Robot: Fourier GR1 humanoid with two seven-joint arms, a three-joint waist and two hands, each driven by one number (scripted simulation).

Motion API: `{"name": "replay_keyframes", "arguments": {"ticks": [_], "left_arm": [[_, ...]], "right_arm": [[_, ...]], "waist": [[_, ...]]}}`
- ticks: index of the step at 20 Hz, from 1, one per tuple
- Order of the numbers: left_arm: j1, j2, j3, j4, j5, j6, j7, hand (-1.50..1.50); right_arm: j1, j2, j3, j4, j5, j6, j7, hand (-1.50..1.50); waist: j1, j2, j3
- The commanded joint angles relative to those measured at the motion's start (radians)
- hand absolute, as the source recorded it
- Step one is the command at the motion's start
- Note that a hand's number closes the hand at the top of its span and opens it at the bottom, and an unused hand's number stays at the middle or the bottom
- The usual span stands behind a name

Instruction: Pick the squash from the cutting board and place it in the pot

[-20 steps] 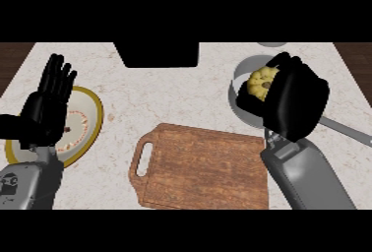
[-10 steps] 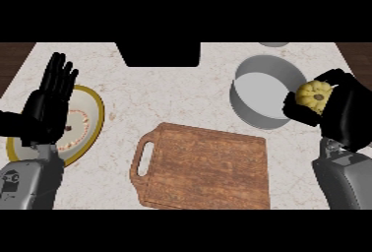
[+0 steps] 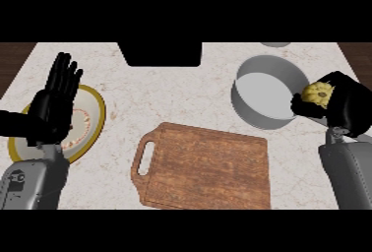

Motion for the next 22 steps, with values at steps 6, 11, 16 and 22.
{"name": "replay_keyframes", "arguments": {"ticks": [6,11,16,22], "left_arm": [[0.002,0.001,0.006,0.025,-0.005,-0.007,-0.012,0.00],[-0.035,0.027,0.041,0.021,0.029,-0.027,0.014,0.00],[-0.002,-0.019,-0.001,0.038,-0.011,-0.002,-0.023,0.00],[0.037,-0.002,0.023,0.032,0.012,-0.035,-0.047,0.00]], "right_arm": [[-0.029,0.016,-0.135,0.266,-0.323,-0.022,-0.310,-1.50],[-0.090,0.030,-0.140,0.265,-0.355,-0.079,-0.423,-1.50],[-0.085,0.082,-0.222,0.165,-0.505,-0.128,-0.465,-1.50],[-0.059,0.106,-0.322,0.118,-0.650,-0.178,-0.492,-1.50]], "waist": [[0.003,0.002,0.001],[0.000,0.000,0.000],[-0.009,-0.002,0.000],[-0.005,-0.002,0.000]]}}
